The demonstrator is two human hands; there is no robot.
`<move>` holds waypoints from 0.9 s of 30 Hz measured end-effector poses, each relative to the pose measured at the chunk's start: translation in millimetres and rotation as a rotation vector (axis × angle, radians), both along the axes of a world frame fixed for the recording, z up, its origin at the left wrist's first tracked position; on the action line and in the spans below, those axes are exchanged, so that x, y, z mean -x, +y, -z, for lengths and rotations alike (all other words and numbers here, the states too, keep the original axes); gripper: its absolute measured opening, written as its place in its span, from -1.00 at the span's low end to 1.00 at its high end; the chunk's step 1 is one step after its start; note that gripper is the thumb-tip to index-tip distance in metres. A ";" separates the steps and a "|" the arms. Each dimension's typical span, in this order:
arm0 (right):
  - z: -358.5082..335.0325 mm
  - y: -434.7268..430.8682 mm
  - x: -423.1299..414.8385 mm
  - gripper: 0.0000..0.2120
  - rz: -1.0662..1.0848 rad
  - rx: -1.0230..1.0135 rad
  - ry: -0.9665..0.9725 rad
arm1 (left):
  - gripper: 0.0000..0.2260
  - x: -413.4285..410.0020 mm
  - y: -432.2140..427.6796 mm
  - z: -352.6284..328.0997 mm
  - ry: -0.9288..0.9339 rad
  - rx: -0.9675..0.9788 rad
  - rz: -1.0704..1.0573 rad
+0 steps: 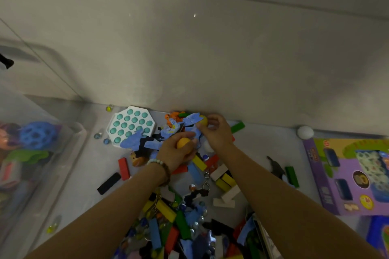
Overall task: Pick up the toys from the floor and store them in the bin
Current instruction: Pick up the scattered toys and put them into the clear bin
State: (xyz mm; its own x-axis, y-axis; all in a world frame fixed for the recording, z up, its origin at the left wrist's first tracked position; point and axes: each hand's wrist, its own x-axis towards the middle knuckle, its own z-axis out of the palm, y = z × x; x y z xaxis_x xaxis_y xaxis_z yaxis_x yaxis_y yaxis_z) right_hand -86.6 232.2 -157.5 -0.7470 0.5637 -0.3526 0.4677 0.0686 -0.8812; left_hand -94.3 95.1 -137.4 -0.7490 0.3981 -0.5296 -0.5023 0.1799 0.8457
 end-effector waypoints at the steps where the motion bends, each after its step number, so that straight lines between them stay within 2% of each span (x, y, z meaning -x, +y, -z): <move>1: -0.2 0.4 0.9 -0.57 -0.009 0.007 -0.007 | -0.75 -0.5 0.9 -1.0 0.034 0.024 0.028; 5: -2.4 1.7 2.8 -0.53 -0.007 0.071 -0.005 | -0.73 0.2 5.6 -2.4 0.198 0.143 0.123; 8: -4.7 2.1 2.3 -0.55 -0.089 0.082 -0.024 | -0.69 -0.5 9.9 -2.2 0.240 0.173 0.162; 15: -7.8 9.4 1.3 -0.66 -0.109 0.148 -0.059 | -0.68 0.2 11.6 -1.0 0.227 0.167 0.159; 20: -11.1 11.2 4.9 -0.49 -0.163 0.192 -0.102 | -0.66 1.0 11.6 1.2 0.135 0.143 0.131; 24: -12.1 4.8 11.9 -0.50 -0.151 0.179 -0.113 | -0.69 4.6 7.0 2.1 0.041 0.117 0.121; 27: -13.8 2.2 16.8 -0.54 -0.130 0.172 -0.110 | -0.75 4.4 1.2 2.3 0.074 0.128 0.145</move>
